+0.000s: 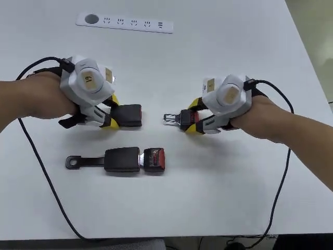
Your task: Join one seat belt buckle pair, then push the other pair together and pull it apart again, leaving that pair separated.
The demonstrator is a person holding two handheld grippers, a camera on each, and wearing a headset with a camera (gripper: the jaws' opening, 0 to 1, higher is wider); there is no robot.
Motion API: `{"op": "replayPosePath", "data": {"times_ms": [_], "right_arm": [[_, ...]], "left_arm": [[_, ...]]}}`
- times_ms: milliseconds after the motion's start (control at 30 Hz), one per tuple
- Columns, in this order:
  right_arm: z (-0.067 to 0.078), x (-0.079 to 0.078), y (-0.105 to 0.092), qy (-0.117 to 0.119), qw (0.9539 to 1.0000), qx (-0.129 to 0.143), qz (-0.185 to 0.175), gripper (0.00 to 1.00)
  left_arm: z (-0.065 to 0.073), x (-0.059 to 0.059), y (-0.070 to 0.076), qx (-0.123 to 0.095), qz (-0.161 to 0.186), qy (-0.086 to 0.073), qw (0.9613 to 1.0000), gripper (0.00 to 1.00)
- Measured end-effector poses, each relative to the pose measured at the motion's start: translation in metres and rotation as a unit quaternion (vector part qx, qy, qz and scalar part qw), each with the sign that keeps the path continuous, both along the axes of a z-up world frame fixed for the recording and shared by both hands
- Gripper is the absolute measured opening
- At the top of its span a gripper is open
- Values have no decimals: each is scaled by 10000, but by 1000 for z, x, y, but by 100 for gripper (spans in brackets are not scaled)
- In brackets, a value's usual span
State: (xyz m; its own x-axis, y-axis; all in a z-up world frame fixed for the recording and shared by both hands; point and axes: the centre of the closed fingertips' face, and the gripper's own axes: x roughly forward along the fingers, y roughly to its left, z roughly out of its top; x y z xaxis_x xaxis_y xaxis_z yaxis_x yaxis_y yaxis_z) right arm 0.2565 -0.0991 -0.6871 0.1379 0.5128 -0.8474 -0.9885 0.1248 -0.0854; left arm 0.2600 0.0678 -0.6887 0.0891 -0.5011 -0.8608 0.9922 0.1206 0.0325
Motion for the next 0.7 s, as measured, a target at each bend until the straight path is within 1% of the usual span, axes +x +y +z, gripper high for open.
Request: {"op": "replayPosePath", "data": {"times_ms": [33, 100, 133, 200, 233, 300, 400, 433, 533, 633, 667, 700], "right_arm": [[-3, 1, -7, 10, 10000, -32, -23, 33], [-4, 2, -16, 32, 10000, -45, -60, 33], [-4, 2, -19, 42, 9999, -59, -72, 33], [-1, 0, -25, 66, 9999, -105, -109, 33], [-3, 1, -31, 87, 9998, -117, -116, 33], [-6, 3, -35, 111, 9998, -131, -123, 33], [-5, 2, -36, 132, 9996, -135, -199, 34], [-2, 0, -35, 136, 9996, -148, -218, 34], [-1, 4, -35, 70, 9992, -232, -325, 40], [-3, 5, -34, 58, 9992, -308, -254, 40], [-3, 4, -34, 34, 9991, -355, -224, 40], [-3, 4, -33, 7, 9990, -392, -223, 40]], "left_arm": [[0, 0, 0, 16, -9, 0, 10000, 31], [-4, 3, 2, 36, -19, -3, 10000, 31], [-2, 1, 1, 35, -21, -8, 10000, 31], [0, 0, 0, 14, 10, -7, 10000, 32], [0, 0, -1, 5, 30, -7, 10000, 32], [-4, 3, 2, 3, 61, 15, 10000, 32], [-4, 3, 1, 30, 47, 16, 10000, 32], [-4, 3, 1, 31, 45, 11, 10000, 32], [-2, 1, 0, 15, 82, -2, 10000, 32], [-1, 0, 0, -33, 175, 0, 9998, 32], [-1, 0, -1, -39, 158, -22, 9999, 32], [-1, -1, -2, -34, 56, -91, 9999, 32]]}}
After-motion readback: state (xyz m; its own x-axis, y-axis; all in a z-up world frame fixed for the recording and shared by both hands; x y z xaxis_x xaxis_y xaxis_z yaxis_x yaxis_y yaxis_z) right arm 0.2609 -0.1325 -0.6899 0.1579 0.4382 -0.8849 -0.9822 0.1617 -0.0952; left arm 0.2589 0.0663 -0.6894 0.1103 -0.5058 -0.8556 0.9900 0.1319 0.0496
